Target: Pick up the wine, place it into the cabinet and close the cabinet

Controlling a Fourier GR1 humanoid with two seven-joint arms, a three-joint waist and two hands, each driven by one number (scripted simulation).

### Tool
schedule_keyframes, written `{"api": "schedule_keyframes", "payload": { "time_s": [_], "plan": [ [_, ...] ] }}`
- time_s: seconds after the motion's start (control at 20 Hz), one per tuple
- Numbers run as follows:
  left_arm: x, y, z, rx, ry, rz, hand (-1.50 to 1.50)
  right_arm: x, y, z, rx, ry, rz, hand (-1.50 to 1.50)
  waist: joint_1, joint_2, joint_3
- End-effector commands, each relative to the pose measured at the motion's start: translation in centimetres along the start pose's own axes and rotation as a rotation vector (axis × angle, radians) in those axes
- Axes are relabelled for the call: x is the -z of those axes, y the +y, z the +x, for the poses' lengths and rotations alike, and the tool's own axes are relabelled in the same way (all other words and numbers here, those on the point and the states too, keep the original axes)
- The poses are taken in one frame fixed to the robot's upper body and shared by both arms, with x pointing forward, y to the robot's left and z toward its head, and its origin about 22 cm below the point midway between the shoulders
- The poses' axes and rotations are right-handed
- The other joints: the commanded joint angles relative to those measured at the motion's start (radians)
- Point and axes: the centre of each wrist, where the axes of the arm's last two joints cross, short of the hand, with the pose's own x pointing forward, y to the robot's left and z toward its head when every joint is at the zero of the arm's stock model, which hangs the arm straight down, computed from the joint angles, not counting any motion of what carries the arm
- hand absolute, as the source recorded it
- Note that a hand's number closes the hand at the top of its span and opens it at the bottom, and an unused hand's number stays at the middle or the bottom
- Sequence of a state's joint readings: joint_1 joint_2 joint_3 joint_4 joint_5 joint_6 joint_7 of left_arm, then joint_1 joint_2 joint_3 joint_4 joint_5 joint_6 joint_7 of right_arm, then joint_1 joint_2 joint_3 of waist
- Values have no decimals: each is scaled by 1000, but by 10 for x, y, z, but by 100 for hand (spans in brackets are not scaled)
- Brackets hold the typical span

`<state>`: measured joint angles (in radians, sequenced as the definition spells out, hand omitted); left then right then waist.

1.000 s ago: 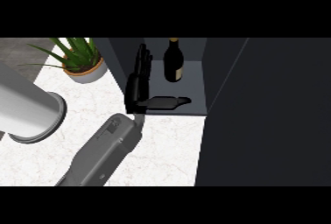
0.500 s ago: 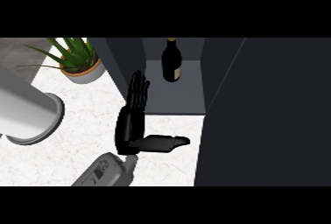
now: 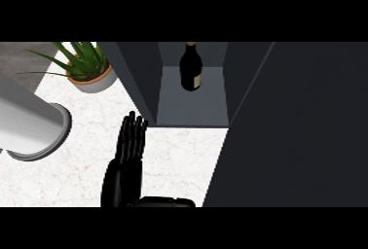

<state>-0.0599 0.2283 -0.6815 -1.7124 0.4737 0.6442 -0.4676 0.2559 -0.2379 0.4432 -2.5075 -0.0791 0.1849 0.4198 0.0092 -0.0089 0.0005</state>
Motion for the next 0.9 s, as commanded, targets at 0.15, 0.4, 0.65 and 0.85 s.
{"api": "schedule_keyframes", "payload": {
  "time_s": [0.15,0.4,0.65,0.85],
  "plan": [
    [-20,37,24,20,-24,22,-150,-23,28,40,75,-30,269,150,-3,1,-3],
    [-38,63,39,52,-12,35,-150,-16,38,47,49,-89,295,150,1,0,-4],
    [-43,99,57,49,-16,48,-150,10,57,35,73,-70,331,150,14,-2,-6],
    [-48,113,64,41,-24,61,-150,18,64,41,123,-40,360,150,21,-1,-7]
  ]
}}
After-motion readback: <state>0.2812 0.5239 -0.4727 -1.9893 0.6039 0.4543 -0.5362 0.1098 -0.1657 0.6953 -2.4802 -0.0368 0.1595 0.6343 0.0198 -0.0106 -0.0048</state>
